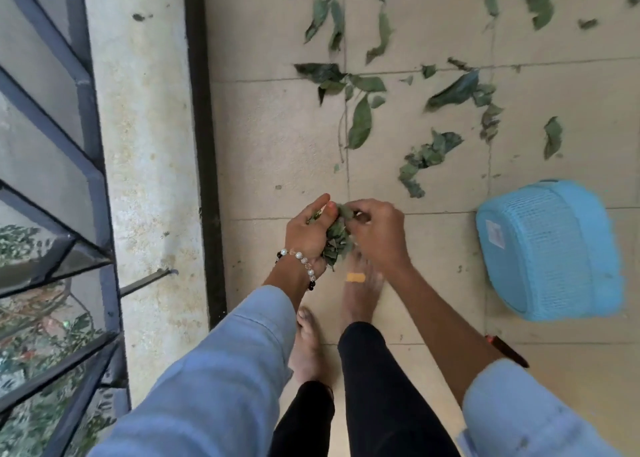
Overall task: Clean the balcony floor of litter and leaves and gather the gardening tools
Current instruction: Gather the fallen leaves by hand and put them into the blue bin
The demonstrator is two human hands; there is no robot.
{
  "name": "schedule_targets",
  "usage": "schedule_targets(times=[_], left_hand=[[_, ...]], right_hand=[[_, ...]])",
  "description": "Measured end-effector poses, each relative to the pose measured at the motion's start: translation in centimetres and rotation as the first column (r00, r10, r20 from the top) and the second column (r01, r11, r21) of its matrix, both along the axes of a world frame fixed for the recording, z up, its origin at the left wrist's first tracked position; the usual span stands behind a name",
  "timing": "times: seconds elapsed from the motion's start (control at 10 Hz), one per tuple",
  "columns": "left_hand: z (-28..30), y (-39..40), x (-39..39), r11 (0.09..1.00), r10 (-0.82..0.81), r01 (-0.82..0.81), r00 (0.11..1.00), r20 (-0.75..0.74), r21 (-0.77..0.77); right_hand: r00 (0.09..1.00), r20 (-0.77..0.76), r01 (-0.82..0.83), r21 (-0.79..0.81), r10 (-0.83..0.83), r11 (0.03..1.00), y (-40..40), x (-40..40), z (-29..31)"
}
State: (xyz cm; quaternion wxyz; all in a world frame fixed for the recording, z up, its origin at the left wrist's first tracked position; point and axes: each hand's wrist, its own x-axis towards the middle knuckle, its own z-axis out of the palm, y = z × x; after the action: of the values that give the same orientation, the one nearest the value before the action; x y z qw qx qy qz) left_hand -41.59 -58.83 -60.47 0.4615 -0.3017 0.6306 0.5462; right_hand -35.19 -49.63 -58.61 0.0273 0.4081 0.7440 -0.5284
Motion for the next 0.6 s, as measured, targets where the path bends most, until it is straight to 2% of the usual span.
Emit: schedule_targets(times=[0.1,0.2,0.3,0.4,0.5,0.6], left_hand=[[3.7,4.5,-1.3,0.997,0.073,-0.074,0.996,0.043,0.017],[4.3,6.4,-1.4,0.999,0.036,-0.035,0.998,0.047,-0.02],[5.3,9.1,-2.8,0.996,-0.032,0.035,0.999,0.031,-0.086],[4.2,11.1,-4.4,0.989,-0.051,0.049,0.999,-0.01,-0.138],[1.6,13.7,-6.4,0.974,-0.132,0.117,0.989,-0.068,-0.192],[-0.3,15.1,-7.3,0.967,-0.168,0.151,0.983,-0.068,-0.204]], right_hand=[[0.969,-0.057,-0.234,0.086,0.239,0.968,2.3,1.4,1.8],[0.91,-0.003,-0.413,-0.102,0.415,0.905,5.8,2.0,2.3],[0.987,0.026,-0.133,-0.425,0.159,0.895,11.1,2.6,1.2],[0.981,0.185,0.082,-0.13,-0.057,0.988,14.2,2.7,-1.6],[0.845,0.529,-0.183,0.16,0.072,0.97,17.4,2.3,-5.9],[0.766,0.604,-0.365,0.126,0.221,0.922,18.7,1.6,-8.3]])
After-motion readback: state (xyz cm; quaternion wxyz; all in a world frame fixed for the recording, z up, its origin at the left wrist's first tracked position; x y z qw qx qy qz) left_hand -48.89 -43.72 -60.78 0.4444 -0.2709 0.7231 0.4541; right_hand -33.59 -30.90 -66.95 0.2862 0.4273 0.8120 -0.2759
